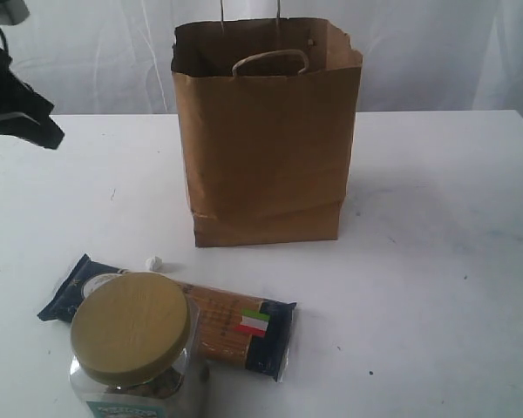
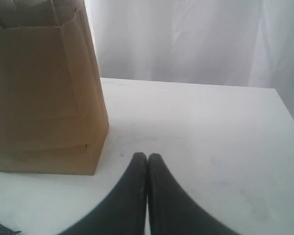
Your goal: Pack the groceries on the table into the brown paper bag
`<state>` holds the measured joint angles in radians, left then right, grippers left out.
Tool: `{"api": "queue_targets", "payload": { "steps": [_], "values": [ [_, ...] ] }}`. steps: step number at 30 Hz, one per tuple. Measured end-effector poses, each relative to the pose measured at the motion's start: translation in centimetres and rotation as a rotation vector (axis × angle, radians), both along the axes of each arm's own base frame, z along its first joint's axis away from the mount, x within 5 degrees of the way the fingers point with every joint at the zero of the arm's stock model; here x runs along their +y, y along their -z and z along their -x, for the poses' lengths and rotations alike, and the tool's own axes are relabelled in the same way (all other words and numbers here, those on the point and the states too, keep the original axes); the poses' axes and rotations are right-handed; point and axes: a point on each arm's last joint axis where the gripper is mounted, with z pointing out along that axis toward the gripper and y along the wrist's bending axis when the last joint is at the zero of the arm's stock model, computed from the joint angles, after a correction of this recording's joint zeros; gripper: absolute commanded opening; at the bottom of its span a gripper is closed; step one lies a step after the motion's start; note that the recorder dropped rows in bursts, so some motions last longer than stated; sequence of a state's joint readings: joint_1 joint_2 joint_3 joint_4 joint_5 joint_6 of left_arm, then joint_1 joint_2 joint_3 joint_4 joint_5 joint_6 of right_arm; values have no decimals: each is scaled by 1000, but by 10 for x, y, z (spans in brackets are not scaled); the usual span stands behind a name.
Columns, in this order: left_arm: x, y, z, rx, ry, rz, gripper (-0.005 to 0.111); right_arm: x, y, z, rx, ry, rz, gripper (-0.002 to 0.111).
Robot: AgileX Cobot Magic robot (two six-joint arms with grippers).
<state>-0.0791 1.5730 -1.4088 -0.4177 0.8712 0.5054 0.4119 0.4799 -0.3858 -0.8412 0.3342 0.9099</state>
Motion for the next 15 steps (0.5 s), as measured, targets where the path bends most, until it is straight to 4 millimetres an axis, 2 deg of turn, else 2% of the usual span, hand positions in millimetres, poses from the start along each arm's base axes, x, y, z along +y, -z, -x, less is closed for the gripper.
{"api": "queue_targets", "payload": {
  "steps": [3, 9, 12, 15],
  "values": [
    [-4, 10, -16, 107, 41, 6, 4, 0, 0, 0, 6, 9, -45, 0],
    [-23, 53, -27, 204, 281, 98, 35, 1, -1, 0, 4, 5, -81, 0],
    [-38, 78, -28, 174, 394, 86, 49, 2, -1, 0, 6, 3, -95, 0],
    [-52, 94, -33, 58, 465, 30, 52, 2, -1, 0, 14, 1, -121, 0]
  ]
}}
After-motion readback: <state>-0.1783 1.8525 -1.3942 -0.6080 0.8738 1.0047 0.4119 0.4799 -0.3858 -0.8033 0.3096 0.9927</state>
